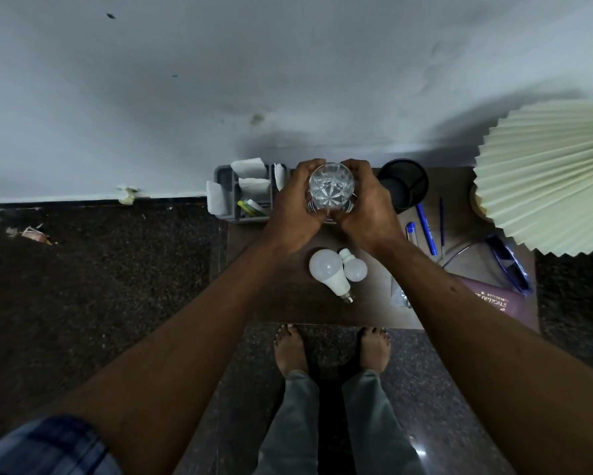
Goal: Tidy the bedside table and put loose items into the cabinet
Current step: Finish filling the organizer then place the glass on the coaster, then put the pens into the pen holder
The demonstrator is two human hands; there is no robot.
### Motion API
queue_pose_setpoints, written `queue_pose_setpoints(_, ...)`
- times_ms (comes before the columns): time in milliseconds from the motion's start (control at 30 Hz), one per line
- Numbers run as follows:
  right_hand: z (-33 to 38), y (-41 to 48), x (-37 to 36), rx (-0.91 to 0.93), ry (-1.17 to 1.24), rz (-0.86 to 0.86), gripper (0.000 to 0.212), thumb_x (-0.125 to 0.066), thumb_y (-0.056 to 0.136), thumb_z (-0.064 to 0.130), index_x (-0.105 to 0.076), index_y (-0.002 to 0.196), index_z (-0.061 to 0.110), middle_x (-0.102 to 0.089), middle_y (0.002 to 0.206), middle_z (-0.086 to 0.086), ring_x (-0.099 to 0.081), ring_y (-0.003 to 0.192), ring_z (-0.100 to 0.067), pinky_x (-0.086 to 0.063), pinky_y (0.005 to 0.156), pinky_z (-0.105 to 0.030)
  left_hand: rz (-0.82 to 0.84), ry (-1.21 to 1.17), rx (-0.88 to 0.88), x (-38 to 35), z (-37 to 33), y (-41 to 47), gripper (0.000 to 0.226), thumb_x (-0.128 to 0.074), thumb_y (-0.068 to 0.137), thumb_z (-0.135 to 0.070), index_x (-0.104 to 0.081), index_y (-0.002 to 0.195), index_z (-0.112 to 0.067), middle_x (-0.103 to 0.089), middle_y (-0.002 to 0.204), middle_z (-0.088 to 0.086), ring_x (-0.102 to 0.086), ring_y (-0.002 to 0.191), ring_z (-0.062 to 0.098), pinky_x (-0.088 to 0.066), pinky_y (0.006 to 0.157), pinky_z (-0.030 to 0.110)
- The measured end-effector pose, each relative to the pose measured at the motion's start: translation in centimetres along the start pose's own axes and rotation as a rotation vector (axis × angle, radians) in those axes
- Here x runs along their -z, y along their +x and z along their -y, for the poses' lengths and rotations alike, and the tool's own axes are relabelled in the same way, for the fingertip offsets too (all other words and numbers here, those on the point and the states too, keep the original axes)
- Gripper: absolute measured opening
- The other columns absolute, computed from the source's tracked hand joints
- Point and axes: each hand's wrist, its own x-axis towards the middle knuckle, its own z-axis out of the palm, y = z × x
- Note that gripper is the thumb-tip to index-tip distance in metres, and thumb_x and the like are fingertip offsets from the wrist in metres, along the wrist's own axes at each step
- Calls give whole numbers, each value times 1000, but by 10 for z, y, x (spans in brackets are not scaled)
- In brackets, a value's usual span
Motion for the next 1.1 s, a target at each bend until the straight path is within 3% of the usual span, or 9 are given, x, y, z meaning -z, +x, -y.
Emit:
queue_pose_setpoints(333, -6, -1, -5, -42, -3, -13, 74, -90, 69, 23, -47, 130, 21, -64, 119, 5, -63, 103, -8, -47, 80, -9, 10, 61, -15, -4, 4, 3, 76, -75, 76, 10, -44, 143, -10, -57, 136, 8, -59, 127, 19, -53, 104, 45)
queue_pose_setpoints(600, -4, -3, -10, -88, 9, -30, 81, -87, 72, 15, -43, 138, 22, -61, 129, 2, -61, 116, -12, -54, 92, -25, -25, 98, -10, -6, 7, 7, 76, -76, 76, 10, -45, 143, -7, -53, 138, 12, -54, 131, 24, -50, 106, 47)
queue_pose_setpoints(900, -2, -5, -4, -115, 23, -8, 92, -81, 73, 4, -34, 151, 14, -56, 141, -5, -56, 130, -19, -48, 104, -27, -74, 12, 65, -12, -4, -6, 83, -74, 76, 12, -38, 148, -8, -51, 144, 11, -53, 134, 22, -48, 109, 46)
queue_pose_setpoints(1000, 1, -17, 2, -96, 45, -51, 87, -83, 76, 10, -37, 149, 14, -56, 142, -2, -55, 130, -17, -50, 106, -32, -166, -2, 51, -13, -18, -23, 69, -70, 81, 13, -44, 142, -7, -54, 139, 8, -58, 126, 16, -53, 104, 37)
queue_pose_setpoints(1100, 3, -34, 7, -85, 113, -125, 69, -77, 82, 14, -44, 143, 20, -56, 138, 4, -54, 128, -10, -54, 100, -37, -278, 35, 19, -12, -32, -45, 57, -67, 84, 10, -51, 135, -8, -58, 132, 5, -64, 113, 13, -55, 92, 19)
